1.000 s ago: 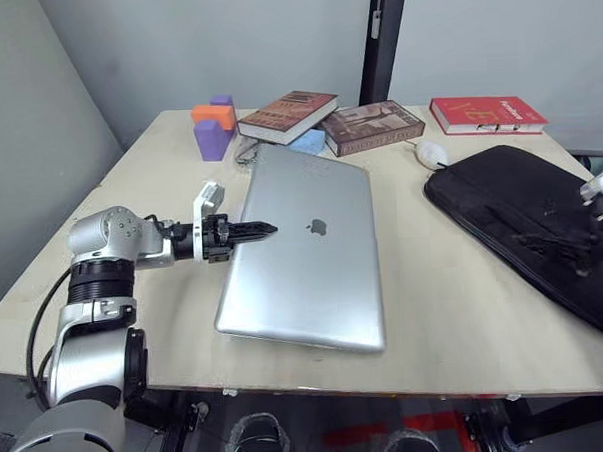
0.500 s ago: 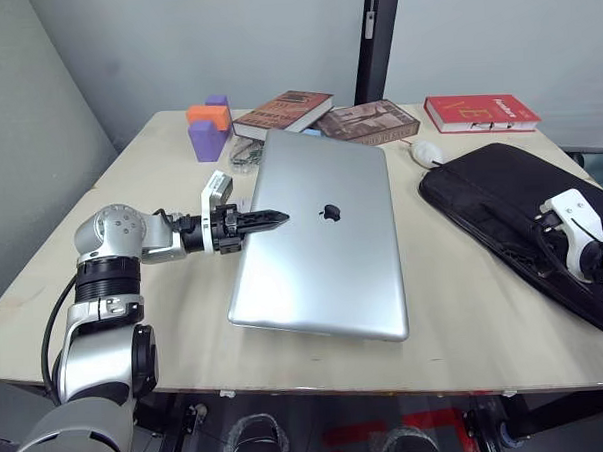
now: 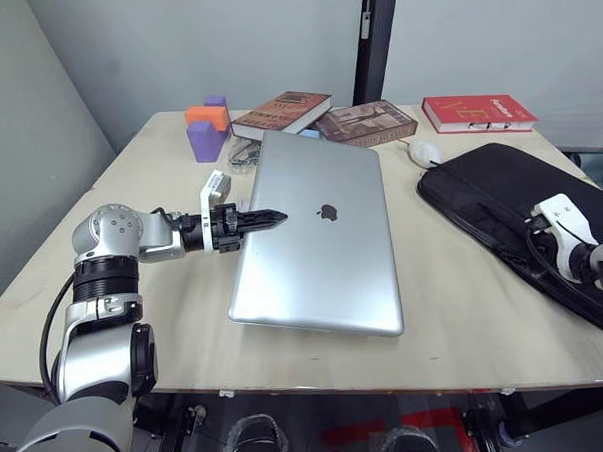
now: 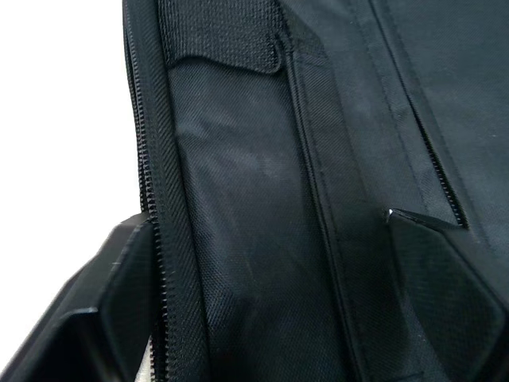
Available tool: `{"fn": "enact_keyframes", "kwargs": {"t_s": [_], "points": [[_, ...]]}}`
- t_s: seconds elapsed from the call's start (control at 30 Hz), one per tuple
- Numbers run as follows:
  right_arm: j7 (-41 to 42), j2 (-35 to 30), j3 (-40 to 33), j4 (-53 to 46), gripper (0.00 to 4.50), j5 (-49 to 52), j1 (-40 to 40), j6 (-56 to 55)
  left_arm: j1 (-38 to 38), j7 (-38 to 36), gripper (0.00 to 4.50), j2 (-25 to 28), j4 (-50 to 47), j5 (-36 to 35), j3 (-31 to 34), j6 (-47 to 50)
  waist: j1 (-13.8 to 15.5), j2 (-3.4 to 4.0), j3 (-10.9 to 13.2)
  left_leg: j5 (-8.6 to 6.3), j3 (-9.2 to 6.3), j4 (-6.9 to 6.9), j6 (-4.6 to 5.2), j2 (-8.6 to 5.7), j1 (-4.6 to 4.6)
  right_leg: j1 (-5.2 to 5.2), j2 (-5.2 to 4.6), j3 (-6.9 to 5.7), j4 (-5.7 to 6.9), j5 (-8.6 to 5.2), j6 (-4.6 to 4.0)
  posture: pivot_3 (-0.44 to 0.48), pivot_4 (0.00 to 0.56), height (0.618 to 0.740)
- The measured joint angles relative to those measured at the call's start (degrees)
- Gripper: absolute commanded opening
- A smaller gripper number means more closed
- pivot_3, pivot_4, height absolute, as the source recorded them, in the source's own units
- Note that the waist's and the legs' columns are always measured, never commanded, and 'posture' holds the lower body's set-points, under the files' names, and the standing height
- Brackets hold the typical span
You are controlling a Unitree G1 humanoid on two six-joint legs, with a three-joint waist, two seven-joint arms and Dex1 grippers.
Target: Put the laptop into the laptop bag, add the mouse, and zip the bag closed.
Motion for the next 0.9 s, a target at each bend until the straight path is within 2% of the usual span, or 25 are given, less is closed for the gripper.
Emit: {"fn": "enact_keyframes", "kwargs": {"t_s": [0.27,0.33,0.6,0.7,0.9], "points": [[0.56,-0.02,0.54,-1.82,0.6,-0.46,-0.07,1.29,0.01,1.26,0.37,-0.64,-0.01,-0.03,2.17,0.0,0.0,0.0,0.0,-0.02,-0.07,0.18,0.01,0.0,0.02,0.09,0.0,-0.01,0.07,0.0,0.0,0.0,0.15,0.725],[0.32,0.02,0.47,-2.01,0.03,-0.41,-0.07,1.5,0.13,2.03,0.37,-2.03,-0.03,0.0,2.86,0.0,0.07,0.0,0.0,-0.03,-0.09,0.2,0.02,-0.01,0.05,0.16,-0.01,-0.02,0.06,0.0,0.0,0.0,0.15,0.725],[-0.21,1.01,-1.08,-7.35,0.03,2.2,1.24,6.61,0.43,8.15,0.37,-10.05,0.01,0.02,6.61,0.01,-0.32,-0.02,0.01,-0.03,-0.11,0.16,0.02,0.0,0.0,0.1,0.0,-0.05,0.05,0.0,-0.01,0.0,0.15,0.725],[-0.63,1.47,-3.19,-10.53,0.03,6.14,0.47,13.81,0.43,11.19,0.37,-12.94,0.04,0.0,9.05,0.02,-0.42,-0.01,0.02,-0.02,-0.1,0.14,0.04,-0.01,-0.02,0.07,0.0,-0.03,0.04,0.01,0.0,0.0,0.15,0.725],[-4.52,2.5,-9.33,-18.19,0.03,15.2,-6.79,30.92,0.87,16.41,0.37,-17.66,0.15,-0.33,10.36,0.03,-0.35,0.0,0.03,-0.01,-0.09,0.1,0.04,-0.01,-0.03,0.02,0.0,-0.03,0.04,0.01,0.0,0.0,0.15,0.725]]}}
